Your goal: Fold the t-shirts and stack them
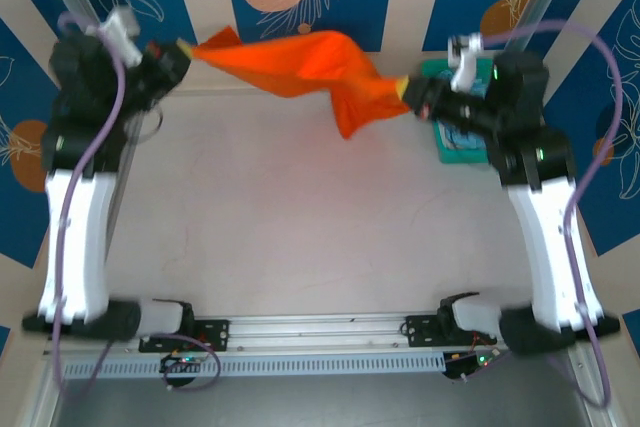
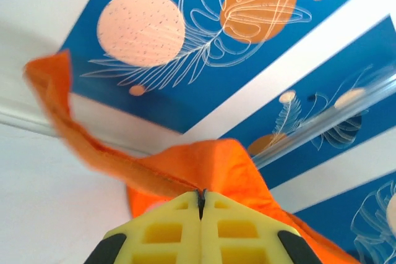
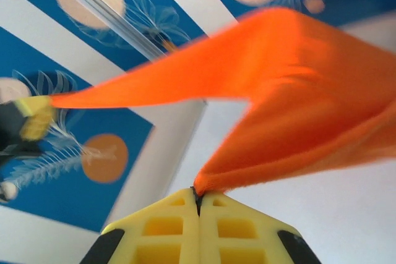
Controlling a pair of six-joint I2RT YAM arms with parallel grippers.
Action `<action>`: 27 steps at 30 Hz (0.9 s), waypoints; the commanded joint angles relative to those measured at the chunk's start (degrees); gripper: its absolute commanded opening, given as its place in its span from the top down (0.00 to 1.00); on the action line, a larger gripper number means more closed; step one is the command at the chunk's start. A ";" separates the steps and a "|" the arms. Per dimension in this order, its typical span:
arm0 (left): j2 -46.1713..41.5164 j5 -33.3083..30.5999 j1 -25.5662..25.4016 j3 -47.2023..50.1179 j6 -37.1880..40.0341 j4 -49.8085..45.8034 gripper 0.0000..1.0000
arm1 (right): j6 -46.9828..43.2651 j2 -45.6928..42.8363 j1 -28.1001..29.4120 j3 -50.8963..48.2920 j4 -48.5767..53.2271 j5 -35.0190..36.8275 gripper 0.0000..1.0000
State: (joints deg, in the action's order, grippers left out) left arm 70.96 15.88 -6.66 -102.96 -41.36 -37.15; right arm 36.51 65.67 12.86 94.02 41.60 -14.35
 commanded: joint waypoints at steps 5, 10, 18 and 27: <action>-26.25 -9.79 0.15 50.36 0.13 -11.47 1.00 | 5.13 -16.36 4.34 -40.43 -0.25 -2.24 1.00; -44.69 -12.20 -0.21 68.02 -11.29 -21.40 1.00 | 11.79 -16.05 12.83 -54.10 0.74 -2.03 1.00; -47.55 -20.86 -0.09 64.33 -21.46 -31.04 0.89 | 14.03 -11.19 22.34 -56.91 3.54 1.71 0.79; -34.39 -32.34 -0.07 50.79 -18.35 -32.84 0.29 | 12.10 -9.81 12.48 -44.23 8.70 9.80 0.39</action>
State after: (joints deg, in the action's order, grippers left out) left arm 33.28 -9.80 -6.66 -46.13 -61.84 -70.04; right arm 49.06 55.40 28.75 44.62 49.04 -8.23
